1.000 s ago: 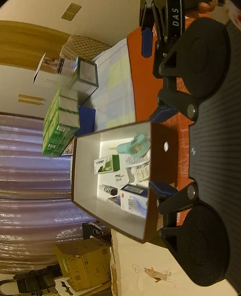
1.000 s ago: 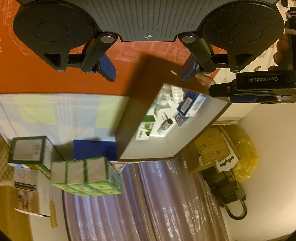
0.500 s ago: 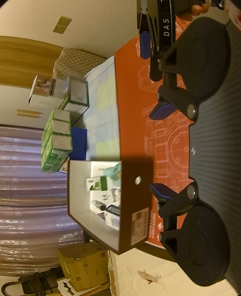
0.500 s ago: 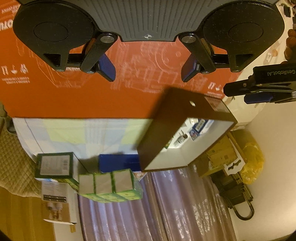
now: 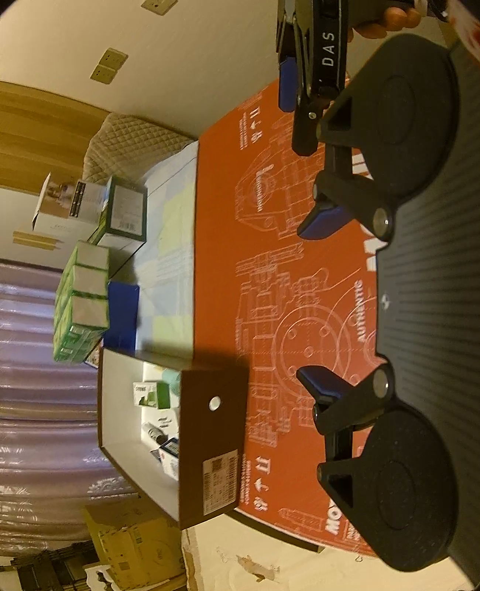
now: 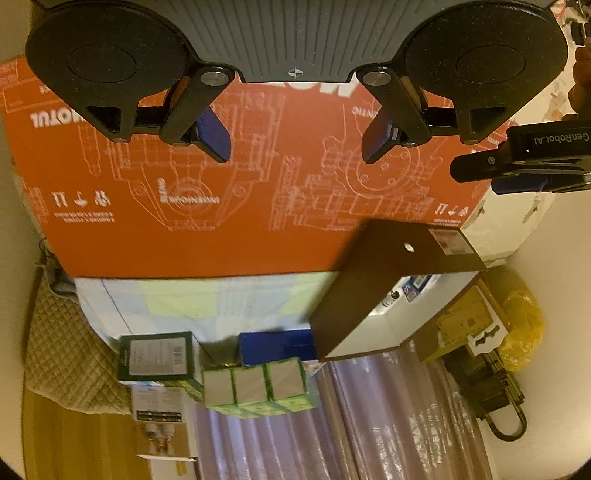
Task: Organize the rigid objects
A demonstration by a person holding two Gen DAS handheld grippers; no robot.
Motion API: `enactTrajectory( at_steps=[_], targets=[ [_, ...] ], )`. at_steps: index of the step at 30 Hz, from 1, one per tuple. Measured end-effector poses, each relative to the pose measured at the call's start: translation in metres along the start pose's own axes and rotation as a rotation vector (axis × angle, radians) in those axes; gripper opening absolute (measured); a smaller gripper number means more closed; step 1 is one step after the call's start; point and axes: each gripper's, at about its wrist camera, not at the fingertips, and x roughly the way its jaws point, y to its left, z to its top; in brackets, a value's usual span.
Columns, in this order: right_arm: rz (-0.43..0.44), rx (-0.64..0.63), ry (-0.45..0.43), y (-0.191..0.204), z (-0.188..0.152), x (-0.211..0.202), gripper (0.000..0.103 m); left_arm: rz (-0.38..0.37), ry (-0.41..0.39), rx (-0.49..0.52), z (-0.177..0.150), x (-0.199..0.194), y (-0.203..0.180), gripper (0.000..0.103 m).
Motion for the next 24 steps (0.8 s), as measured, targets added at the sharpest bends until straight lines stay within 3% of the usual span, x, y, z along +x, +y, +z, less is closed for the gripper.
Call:
enactTrajectory(
  at_steps=[24],
  targets=[
    [-0.046,0.035,0.037,-0.009,-0.024,-0.019,0.075,-0.016,0.032,0.032,-0.018,-0.005,-0.019,0.072]
  ],
)
